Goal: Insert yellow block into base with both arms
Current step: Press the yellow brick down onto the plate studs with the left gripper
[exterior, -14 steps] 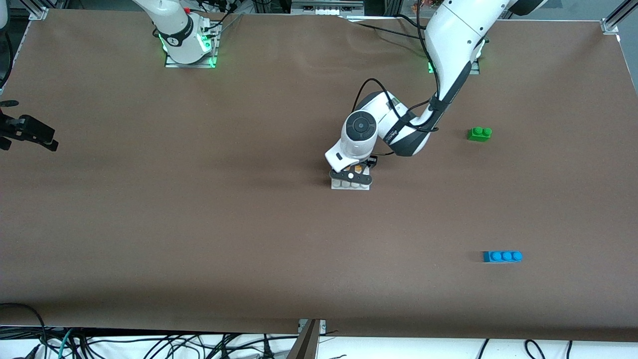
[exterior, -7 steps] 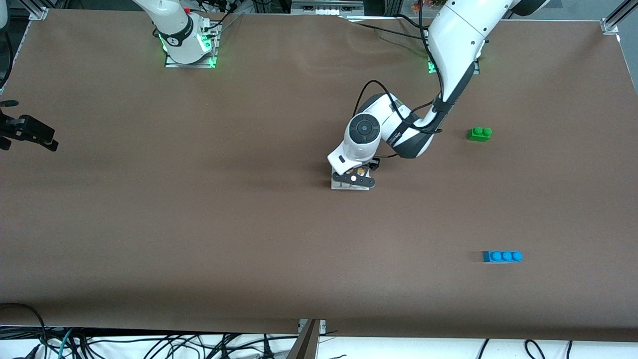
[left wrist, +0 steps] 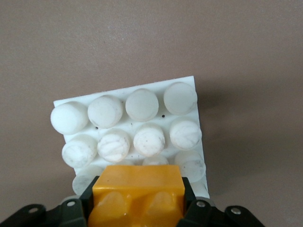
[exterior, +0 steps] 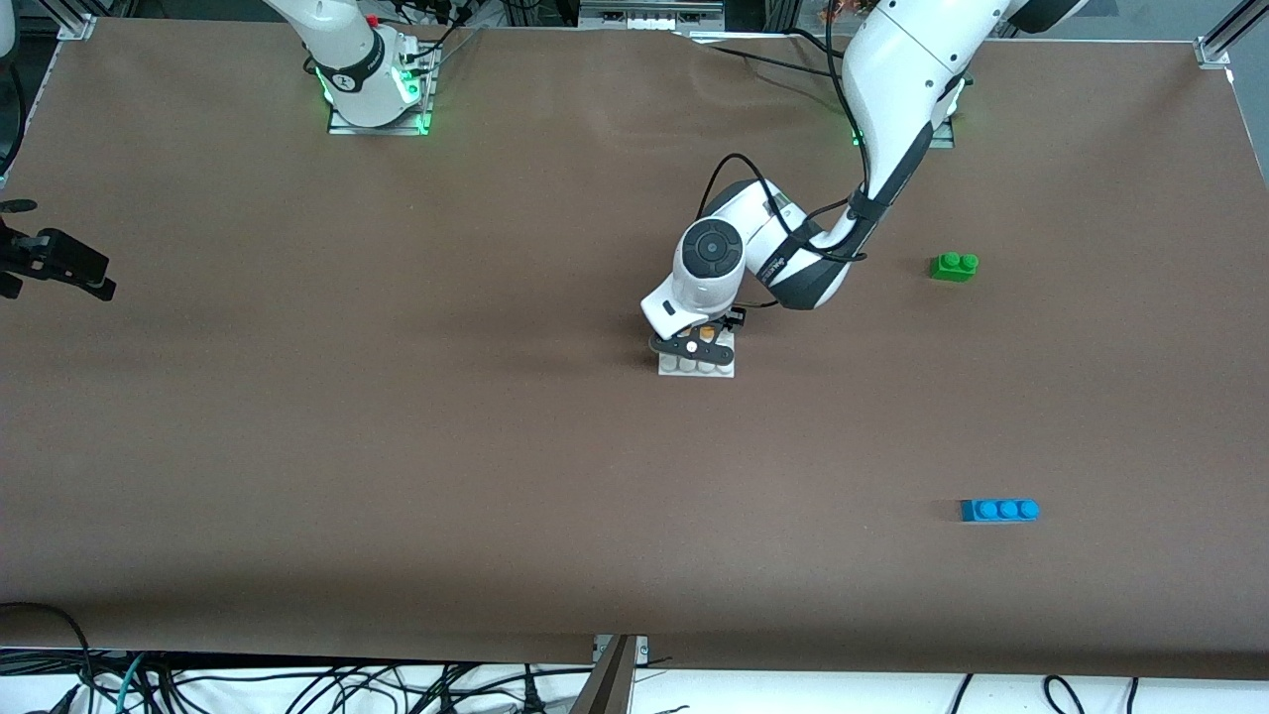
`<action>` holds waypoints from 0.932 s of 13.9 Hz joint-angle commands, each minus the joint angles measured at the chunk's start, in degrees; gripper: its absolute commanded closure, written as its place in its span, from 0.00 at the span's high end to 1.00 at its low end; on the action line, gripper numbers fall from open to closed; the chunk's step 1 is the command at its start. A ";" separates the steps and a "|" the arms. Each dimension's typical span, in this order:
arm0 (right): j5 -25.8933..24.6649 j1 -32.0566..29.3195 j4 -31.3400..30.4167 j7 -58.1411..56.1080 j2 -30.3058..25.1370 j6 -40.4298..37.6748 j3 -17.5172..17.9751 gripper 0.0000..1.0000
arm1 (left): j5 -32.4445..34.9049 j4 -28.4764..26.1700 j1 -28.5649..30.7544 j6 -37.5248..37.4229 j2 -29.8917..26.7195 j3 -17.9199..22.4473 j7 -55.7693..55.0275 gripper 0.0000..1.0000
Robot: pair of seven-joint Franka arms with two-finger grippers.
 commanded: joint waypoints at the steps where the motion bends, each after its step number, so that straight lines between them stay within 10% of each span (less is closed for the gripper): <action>1: -0.25 -0.80 -0.28 -0.45 -0.30 -0.07 0.70 1.00 | -0.52 0.64 -0.41 -1.10 0.44 0.16 1.02 0.09; 13: -0.16 -0.62 0.42 -0.45 0.41 0.37 0.70 1.00 | -0.25 0.12 -0.50 -0.93 0.96 0.86 1.64 0.10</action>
